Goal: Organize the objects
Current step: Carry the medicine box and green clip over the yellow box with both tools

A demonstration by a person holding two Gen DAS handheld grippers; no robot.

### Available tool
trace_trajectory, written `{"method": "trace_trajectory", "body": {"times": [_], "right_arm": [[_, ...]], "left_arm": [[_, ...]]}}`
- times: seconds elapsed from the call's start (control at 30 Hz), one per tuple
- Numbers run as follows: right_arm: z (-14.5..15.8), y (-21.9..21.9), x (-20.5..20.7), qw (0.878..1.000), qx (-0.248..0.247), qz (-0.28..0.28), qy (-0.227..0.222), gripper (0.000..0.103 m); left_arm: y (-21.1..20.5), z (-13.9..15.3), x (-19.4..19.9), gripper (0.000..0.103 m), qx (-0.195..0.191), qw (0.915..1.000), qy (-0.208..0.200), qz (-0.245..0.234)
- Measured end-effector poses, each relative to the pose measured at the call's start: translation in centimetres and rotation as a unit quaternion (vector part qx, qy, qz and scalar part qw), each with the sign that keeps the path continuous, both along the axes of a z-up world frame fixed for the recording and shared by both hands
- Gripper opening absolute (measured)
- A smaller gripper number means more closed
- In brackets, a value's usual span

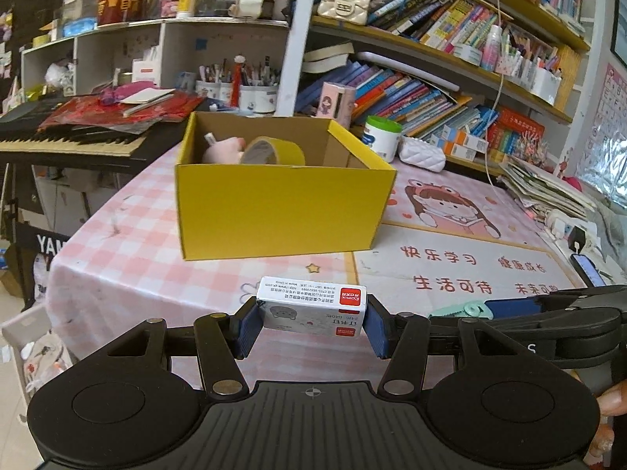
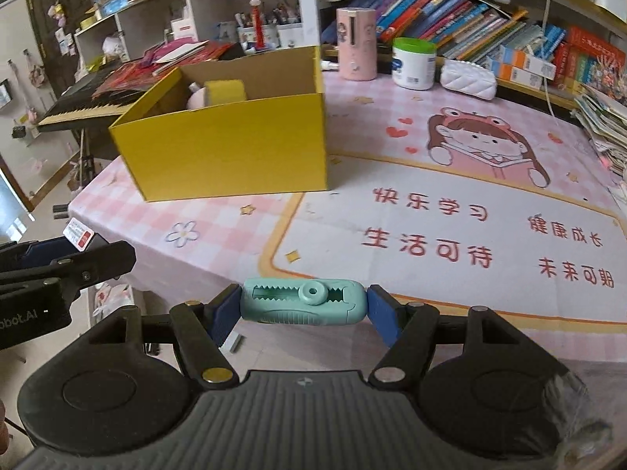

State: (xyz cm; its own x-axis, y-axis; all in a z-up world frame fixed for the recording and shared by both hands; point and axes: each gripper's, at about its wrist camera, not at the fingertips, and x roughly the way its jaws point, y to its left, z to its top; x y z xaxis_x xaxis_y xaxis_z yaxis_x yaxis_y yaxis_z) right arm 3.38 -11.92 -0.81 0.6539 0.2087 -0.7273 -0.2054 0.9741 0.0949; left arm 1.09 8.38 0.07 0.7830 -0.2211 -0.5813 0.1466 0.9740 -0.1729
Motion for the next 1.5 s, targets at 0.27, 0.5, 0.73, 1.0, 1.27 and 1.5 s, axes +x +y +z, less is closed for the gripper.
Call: {"method": "trace_trajectory", "body": {"times": [0.27,0.5,0.73,1.0,1.27,1.5], "right_arm": [[0.3,3.3,0.0,0.999,-0.002,0.050,-0.003,0.067],[0.5,5.5,1.1,0.996,-0.003,0.092,-0.008,0.067],[1.8,6.5,3.7,0.992,-0.009,0.110,-0.055,0.067],[6.6,5.1,8.8,0.978,-0.002,0.087,-0.189,0.067],[8.4,3.2,15.1,0.973,0.002,0.074,-0.217,0.067],[7.4,2.6,18.1,0.976,0.006,0.093,-0.198,0.067]], "left_arm": [[2.5,0.2,-0.9,0.053,-0.002,0.9991,-0.001,0.042],[3.7,0.7,-0.3,0.053,-0.003,0.9974,-0.014,0.071],[3.8,2.7,2.4,0.053,0.007,0.9947,-0.054,0.087],[2.9,5.3,8.2,0.053,0.014,0.9904,-0.100,0.095],[0.8,4.6,14.4,0.053,0.043,0.9905,-0.092,0.093],[-0.6,1.9,17.6,0.053,0.074,0.9918,-0.045,0.094]]}}
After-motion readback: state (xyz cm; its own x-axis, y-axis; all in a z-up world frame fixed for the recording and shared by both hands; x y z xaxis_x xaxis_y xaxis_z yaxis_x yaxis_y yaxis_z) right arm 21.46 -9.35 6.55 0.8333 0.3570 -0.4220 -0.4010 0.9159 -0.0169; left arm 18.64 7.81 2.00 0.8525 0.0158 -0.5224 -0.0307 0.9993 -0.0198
